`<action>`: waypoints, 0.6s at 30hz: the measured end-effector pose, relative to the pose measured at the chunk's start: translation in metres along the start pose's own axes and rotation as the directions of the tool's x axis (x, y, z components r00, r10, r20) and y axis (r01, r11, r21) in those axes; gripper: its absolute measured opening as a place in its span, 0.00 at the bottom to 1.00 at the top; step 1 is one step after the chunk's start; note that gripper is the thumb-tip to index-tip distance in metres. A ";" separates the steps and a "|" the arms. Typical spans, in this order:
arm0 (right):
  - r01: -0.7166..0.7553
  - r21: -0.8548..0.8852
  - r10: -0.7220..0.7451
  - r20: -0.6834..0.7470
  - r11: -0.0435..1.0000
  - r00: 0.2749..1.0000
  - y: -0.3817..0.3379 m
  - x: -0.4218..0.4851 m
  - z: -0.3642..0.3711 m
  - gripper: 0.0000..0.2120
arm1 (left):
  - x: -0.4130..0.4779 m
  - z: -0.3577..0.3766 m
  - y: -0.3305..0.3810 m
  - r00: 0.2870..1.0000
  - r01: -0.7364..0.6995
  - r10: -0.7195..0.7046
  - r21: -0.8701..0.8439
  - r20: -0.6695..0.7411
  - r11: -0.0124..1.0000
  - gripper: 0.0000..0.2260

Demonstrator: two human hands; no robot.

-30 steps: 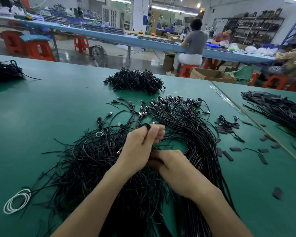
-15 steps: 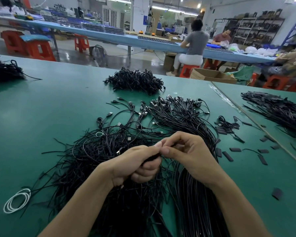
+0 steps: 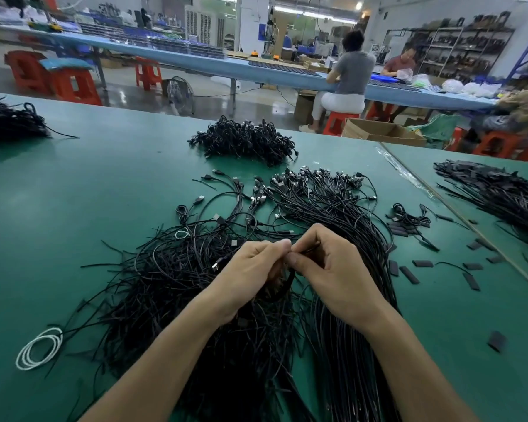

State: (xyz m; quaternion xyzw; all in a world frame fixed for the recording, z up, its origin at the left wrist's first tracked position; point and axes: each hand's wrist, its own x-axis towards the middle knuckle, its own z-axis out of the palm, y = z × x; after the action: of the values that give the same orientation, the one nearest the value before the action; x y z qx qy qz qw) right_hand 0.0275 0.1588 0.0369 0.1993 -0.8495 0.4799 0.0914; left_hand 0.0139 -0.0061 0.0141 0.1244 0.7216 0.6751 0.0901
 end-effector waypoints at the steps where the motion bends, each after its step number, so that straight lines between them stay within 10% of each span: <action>1: 0.011 -0.018 -0.012 -0.004 1.000 1.000 -0.002 0.001 0.002 0.10 | -0.001 0.000 0.002 0.999 0.037 -0.036 -0.079 0.007 0.996 0.19; 6: 0.053 -0.006 -0.053 -0.028 0.999 0.998 -0.008 0.007 0.009 0.12 | -0.004 -0.003 0.005 0.914 0.316 -0.180 -0.358 0.364 0.879 0.25; 13: -0.133 -0.015 0.133 -0.037 0.991 0.990 0.010 0.009 0.010 0.17 | 0.004 -0.005 -0.015 0.984 0.172 -0.181 -0.252 -0.010 0.952 0.24; 18: -0.301 -0.472 0.415 0.156 0.829 0.897 0.037 -0.004 0.021 0.16 | 0.006 -0.010 -0.022 0.970 0.062 -0.129 -0.303 -0.205 0.951 0.25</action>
State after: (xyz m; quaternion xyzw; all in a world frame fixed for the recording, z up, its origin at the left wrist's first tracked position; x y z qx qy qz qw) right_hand 0.0160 0.1595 -0.0043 0.0689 -0.9616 0.2570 -0.0670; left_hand 0.0040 -0.0149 -0.0069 -0.0018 0.6239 0.7793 0.0591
